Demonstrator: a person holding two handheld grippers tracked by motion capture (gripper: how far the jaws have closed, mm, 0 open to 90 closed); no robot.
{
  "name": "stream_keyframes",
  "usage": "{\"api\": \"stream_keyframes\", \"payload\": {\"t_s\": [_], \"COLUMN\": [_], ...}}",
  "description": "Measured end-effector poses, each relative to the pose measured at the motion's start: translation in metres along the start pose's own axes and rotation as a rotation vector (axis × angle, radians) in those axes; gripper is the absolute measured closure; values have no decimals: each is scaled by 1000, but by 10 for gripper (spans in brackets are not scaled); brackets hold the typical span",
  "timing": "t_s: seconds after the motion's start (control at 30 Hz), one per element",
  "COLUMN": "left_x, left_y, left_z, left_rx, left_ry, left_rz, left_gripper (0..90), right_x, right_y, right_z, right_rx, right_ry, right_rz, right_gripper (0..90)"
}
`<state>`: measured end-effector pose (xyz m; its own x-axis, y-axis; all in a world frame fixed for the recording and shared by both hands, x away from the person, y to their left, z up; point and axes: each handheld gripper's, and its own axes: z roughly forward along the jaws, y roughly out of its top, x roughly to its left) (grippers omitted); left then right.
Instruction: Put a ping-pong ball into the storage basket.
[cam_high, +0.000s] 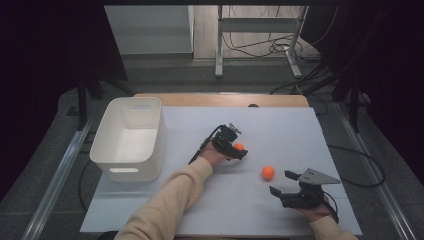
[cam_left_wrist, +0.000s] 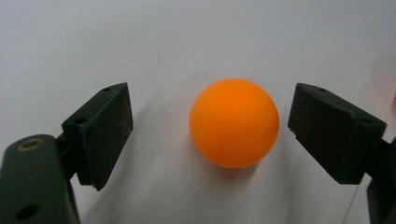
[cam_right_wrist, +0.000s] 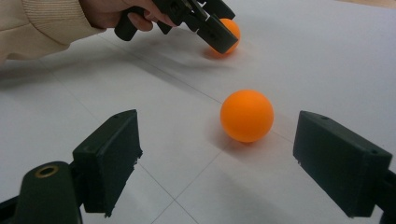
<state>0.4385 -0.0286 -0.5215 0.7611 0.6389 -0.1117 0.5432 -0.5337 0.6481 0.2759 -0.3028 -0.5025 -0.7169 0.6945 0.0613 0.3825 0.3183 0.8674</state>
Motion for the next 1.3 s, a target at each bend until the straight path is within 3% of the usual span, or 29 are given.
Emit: {"api": "stream_keyframes", "payload": {"t_s": [0.37, 0.77, 0.8, 1.3], "left_x": [0, 1, 0, -3], "left_y": [-1, -2, -2, -1], "left_z": [3, 1, 1, -4], "left_rx": [10, 16, 11, 5], "left_ry": [-10, -10, -10, 1], "left_rz": [8, 26, 33, 61], "left_gripper": [232, 428, 489, 501], "right_x": [0, 0, 0, 0], "right_y": [0, 0, 0, 0], "right_z": [0, 0, -1, -1], "right_rx": [-2, -1, -1, 0], "right_ry": [1, 0, 0, -2], "right_rz": [2, 3, 3, 1], "right_gripper": [153, 153, 154, 154]}}
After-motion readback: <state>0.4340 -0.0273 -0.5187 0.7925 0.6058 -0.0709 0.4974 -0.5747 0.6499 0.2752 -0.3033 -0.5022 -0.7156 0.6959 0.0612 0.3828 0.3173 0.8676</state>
